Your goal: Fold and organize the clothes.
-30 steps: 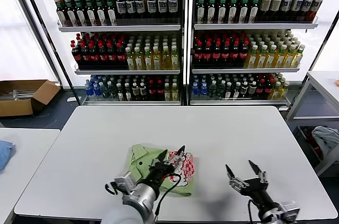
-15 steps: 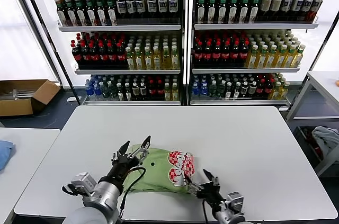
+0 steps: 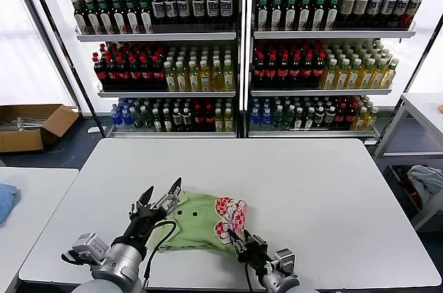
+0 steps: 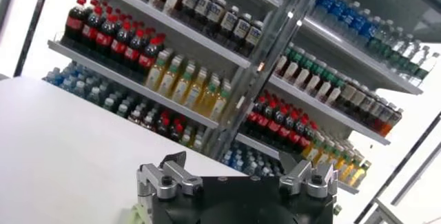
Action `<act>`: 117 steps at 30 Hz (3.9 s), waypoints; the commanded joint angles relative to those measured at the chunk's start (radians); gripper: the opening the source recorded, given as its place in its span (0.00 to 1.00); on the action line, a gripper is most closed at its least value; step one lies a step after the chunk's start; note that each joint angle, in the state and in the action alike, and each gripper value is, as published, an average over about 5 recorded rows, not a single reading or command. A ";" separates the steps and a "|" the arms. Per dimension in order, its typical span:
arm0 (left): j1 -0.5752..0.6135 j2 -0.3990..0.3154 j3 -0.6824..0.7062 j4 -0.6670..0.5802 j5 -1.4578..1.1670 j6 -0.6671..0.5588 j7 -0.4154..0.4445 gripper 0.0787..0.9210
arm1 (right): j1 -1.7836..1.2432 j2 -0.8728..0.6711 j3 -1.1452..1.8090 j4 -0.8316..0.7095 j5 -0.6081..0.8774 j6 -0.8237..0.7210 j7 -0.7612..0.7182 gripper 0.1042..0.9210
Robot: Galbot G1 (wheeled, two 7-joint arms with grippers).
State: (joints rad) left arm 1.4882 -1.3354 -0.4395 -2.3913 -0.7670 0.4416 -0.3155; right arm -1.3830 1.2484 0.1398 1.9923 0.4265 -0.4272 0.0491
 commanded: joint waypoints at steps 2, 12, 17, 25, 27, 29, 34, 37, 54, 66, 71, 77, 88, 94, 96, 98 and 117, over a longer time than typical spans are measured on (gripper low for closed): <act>0.024 -0.007 -0.034 -0.009 0.005 -0.002 0.011 0.88 | 0.013 -0.148 0.111 0.073 -0.076 -0.058 -0.190 0.20; 0.017 -0.026 -0.013 0.002 0.011 -0.002 0.014 0.88 | -0.038 -0.355 0.344 0.067 -0.035 -0.104 -0.289 0.03; 0.017 -0.036 -0.003 0.007 0.016 -0.002 0.013 0.88 | -0.069 -0.334 0.374 0.100 -0.069 -0.082 -0.264 0.07; 0.021 -0.033 -0.005 0.007 0.016 -0.003 0.018 0.88 | -0.121 -0.285 0.420 0.165 -0.074 -0.027 -0.192 0.35; 0.022 -0.033 -0.006 0.005 0.016 -0.003 0.019 0.88 | -0.113 -0.267 0.401 0.182 -0.075 -0.020 -0.165 0.42; 0.026 -0.035 -0.006 0.003 0.017 -0.005 0.022 0.88 | -0.092 -0.244 0.347 0.198 -0.081 -0.014 -0.133 0.49; 0.042 -0.050 -0.006 0.003 0.023 -0.009 0.033 0.88 | 0.007 -0.154 0.138 0.180 -0.126 0.013 -0.061 0.67; 0.054 -0.052 -0.010 0.004 0.035 -0.013 0.045 0.88 | 0.074 -0.098 0.051 0.119 -0.159 0.005 -0.028 0.77; 0.070 -0.050 -0.019 0.016 0.070 -0.030 0.076 0.88 | 0.053 -0.128 0.046 0.084 -0.155 -0.095 0.067 0.88; 0.095 -0.032 -0.063 0.049 0.147 -0.073 0.247 0.88 | 0.044 -0.070 0.098 -0.018 -0.247 0.034 0.039 0.88; 0.092 -0.033 -0.059 0.049 0.172 -0.073 0.254 0.88 | 0.040 -0.072 0.080 -0.025 -0.193 -0.032 0.060 0.88; 0.100 -0.036 -0.058 0.066 0.175 -0.076 0.251 0.88 | 0.036 -0.086 0.074 0.041 -0.130 -0.064 0.074 0.88; 0.092 -0.033 -0.062 0.066 0.190 -0.084 0.277 0.88 | 0.104 0.006 -0.028 -0.020 -0.199 0.023 0.095 0.88; 0.091 -0.025 -0.076 0.067 0.204 -0.090 0.303 0.88 | 0.108 -0.007 -0.038 -0.093 -0.188 -0.065 0.096 0.88; 0.093 -0.026 -0.081 0.074 0.206 -0.095 0.307 0.88 | 0.095 -0.023 -0.036 -0.052 -0.172 -0.055 0.099 0.88; 0.096 -0.030 -0.086 0.079 0.208 -0.100 0.311 0.88 | 0.067 -0.035 -0.017 0.018 -0.162 -0.022 0.103 0.88; 0.093 -0.059 -0.260 0.122 0.304 -0.186 0.492 0.88 | -0.243 -0.037 0.700 0.299 -0.009 0.213 -0.115 0.88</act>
State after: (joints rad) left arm 1.5796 -1.3895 -0.6045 -2.2822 -0.5039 0.2865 0.0854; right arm -1.5090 1.1834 0.4968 2.2240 0.3500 -0.3068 0.0441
